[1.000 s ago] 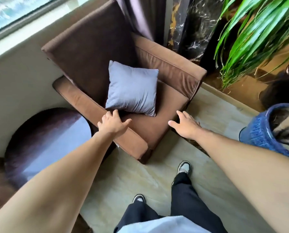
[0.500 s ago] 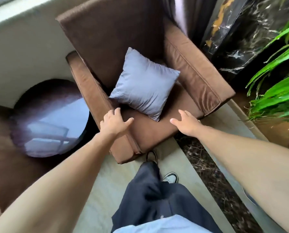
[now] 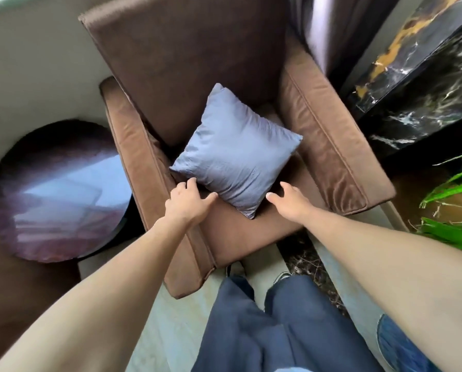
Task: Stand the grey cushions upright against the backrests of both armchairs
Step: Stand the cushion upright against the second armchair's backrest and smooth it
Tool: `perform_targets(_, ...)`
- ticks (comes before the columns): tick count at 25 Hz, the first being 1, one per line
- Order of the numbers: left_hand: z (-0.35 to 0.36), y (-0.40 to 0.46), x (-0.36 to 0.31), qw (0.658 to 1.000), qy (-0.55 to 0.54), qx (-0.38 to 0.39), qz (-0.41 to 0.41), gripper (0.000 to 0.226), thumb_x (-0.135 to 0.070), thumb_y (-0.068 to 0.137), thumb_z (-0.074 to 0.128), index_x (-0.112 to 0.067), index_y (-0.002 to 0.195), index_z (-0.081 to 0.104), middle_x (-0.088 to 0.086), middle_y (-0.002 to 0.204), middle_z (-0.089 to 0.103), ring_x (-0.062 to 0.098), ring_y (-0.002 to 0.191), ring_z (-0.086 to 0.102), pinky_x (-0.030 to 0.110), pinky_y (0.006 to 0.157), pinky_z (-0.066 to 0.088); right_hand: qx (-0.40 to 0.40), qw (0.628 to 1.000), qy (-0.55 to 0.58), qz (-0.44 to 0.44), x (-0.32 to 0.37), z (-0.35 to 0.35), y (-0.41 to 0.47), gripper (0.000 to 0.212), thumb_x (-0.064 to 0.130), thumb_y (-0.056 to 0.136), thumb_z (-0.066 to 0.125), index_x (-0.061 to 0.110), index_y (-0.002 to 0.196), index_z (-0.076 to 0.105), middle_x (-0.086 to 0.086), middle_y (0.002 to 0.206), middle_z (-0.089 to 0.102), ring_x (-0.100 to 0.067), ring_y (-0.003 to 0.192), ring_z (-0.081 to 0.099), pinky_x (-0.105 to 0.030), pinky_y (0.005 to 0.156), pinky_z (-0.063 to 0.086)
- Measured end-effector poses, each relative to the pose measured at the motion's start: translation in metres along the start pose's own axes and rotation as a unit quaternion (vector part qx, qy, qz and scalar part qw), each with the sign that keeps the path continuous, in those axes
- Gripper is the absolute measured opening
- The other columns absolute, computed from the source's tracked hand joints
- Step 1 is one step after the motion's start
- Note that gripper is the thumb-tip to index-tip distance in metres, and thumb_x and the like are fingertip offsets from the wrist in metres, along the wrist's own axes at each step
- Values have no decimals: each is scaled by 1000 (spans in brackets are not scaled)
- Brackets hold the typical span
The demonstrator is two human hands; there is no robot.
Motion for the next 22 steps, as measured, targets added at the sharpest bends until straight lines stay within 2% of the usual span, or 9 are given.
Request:
perform_targets(4,4,29,-16,999,-27,-3,-35,87,-64,97,58,-17,164,30,17,165,39,38,154,33,54,123,33,45,999,-21,-1,-3,-2,40,83,56,99,56,14,164,26,-13,172,24,-32,158,28,-43,128,24)
perform_targets(8,25,65,-31,998,-21,-18,-53,79,-56,99,60,-18,163,35,13,164,41,38,153,35,52,122,35,67,998,11,-10,0,-7,97,77,49,100,60,3,157,37,-19,162,41,-34,150,40,-36,117,33)
perform_targets(13,65,140,-34,995,-42,-31,-91,81,-56,100,59,-12,164,34,15,167,35,37,156,30,50,124,33,50,986,141,68,-41,6,188,88,51,97,65,-7,155,34,-23,162,42,-36,150,40,-37,116,34)
perform_targets(16,59,198,-15,990,-30,-107,-85,89,-62,97,61,-4,160,37,24,168,30,41,157,25,52,127,27,47,971,214,98,-66,32,233,98,55,94,68,-4,160,25,-21,166,36,-34,152,37,-39,120,32)
perform_targets(18,46,245,-9,985,-34,-159,-56,99,-70,94,58,4,157,39,31,166,32,45,157,27,52,129,22,27,959,269,86,-77,49,258,104,67,82,74,4,155,37,-15,159,48,-31,145,47,-41,119,36)
perform_targets(20,43,296,-8,987,-49,-150,-27,105,-78,92,54,4,156,41,28,163,40,42,155,33,50,130,23,24,929,360,77,-89,67,286,116,84,50,83,15,138,53,-3,142,66,-21,131,61,-43,114,44)
perform_targets(21,45,314,-9,988,-74,-136,-4,105,-84,88,53,-2,152,48,21,158,50,37,150,43,48,127,29,50,904,417,74,-91,78,296,119,83,36,88,21,133,57,4,134,72,-15,124,66,-42,108,47)
perform_targets(22,47,327,-8,984,-115,-134,16,105,-92,80,52,-10,145,57,12,147,63,29,141,56,48,122,39,87,880,463,62,-87,87,303,116,76,33,93,24,132,60,7,129,75,-10,119,70,-40,103,50)
Point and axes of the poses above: each hand's wrist, its own y-axis towards the middle knuckle, its own z-axis out of the palm, x = y × z, the point moved 8 cm from there along y, towards the middle knuckle
